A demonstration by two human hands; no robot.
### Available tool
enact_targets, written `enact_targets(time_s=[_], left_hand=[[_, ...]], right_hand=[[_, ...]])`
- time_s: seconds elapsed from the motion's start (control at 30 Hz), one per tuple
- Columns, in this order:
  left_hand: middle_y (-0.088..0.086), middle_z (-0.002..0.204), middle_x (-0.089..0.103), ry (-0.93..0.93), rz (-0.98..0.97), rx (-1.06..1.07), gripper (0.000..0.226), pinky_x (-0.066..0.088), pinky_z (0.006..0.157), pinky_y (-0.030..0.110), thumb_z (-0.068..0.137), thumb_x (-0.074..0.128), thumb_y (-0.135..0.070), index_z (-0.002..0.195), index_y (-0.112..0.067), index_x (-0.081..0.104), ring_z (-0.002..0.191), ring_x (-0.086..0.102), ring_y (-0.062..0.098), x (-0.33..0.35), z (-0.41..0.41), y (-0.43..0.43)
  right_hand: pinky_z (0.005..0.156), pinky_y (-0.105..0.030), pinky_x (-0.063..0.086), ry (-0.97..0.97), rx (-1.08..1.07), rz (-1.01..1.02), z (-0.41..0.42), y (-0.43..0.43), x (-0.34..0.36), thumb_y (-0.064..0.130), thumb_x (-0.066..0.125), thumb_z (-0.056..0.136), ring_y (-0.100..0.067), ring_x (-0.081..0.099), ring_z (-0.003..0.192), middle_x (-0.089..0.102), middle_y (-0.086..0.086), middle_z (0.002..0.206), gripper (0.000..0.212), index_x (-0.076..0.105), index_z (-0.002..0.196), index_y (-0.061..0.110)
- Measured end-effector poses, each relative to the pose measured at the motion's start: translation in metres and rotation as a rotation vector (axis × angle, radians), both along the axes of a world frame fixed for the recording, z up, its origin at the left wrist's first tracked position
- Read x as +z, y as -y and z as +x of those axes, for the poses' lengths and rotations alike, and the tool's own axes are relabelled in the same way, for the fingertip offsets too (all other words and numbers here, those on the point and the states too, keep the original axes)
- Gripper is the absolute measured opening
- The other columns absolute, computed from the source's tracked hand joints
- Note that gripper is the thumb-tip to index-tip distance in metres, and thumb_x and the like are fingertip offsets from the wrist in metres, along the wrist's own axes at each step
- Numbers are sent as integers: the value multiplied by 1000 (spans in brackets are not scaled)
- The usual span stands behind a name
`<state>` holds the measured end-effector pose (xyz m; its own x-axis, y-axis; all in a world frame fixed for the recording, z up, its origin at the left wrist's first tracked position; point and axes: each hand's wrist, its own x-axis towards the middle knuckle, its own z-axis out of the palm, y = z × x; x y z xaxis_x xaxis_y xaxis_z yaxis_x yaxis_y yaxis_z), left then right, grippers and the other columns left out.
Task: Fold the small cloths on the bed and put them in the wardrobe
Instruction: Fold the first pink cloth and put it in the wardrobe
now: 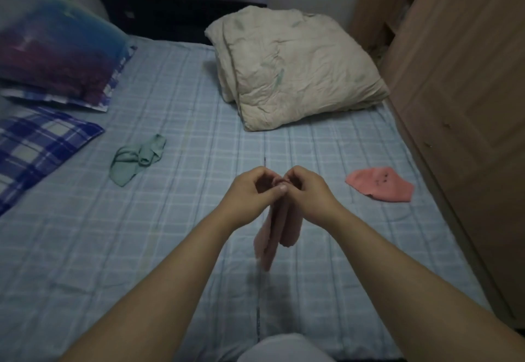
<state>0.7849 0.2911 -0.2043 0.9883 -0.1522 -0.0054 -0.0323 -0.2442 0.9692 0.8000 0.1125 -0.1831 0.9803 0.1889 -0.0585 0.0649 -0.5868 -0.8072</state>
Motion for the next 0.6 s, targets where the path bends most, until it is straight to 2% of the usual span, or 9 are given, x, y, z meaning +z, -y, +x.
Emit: enact_targets(time_s=[0.07,0.17,0.27,0.37,0.47,0.53,0.6], left_hand=[[-10,91,77,31,24,44,7,61,85,37,88,71,-34,94,-31,73,90,74,8,4,5,-1],[-6,88,78,60,52,76,7,59,80,32,94,67,-24,92,-27,74,88,74,9,12,13,-2],[-4,85,76,94,90,133,6,57,77,28,94,69,-16,93,-20,74,83,72,11,19,21,-3],[-3,85,75,124,147,184,5,56,76,25,94,70,-16,96,-16,75,81,71,11,27,30,-7],[-7,84,75,131,243,223,7,51,70,15,93,71,-18,91,-24,74,78,69,4,31,37,-14],[-10,80,74,150,311,256,12,46,65,9,92,72,-18,88,-29,73,73,66,-3,30,41,-20],[-11,80,74,150,359,310,11,47,68,12,91,73,-20,87,-30,73,74,67,-1,24,43,-27]], right_hand=[[56,-14,41,5,38,-16,5,4,2,47,64,87,6,57,63,64,21,72,19,57,80,32],[60,-17,44,-37,92,-35,13,14,2,41,69,83,3,62,71,68,16,78,11,62,84,32],[61,-21,45,-90,132,-85,18,29,-6,27,72,80,-7,63,71,68,9,76,6,66,79,26],[59,-23,44,-120,142,-141,27,47,-15,21,73,81,-13,58,68,64,6,71,11,65,74,19],[59,-25,42,-116,153,-193,42,64,-19,19,75,81,-13,56,67,62,4,71,16,64,71,20],[62,-29,45,-87,147,-236,54,74,-21,19,75,81,-15,60,71,66,3,75,9,69,75,20],[64,-29,48,-53,139,-279,67,82,-21,19,75,81,-16,63,75,69,2,79,3,72,79,20]])
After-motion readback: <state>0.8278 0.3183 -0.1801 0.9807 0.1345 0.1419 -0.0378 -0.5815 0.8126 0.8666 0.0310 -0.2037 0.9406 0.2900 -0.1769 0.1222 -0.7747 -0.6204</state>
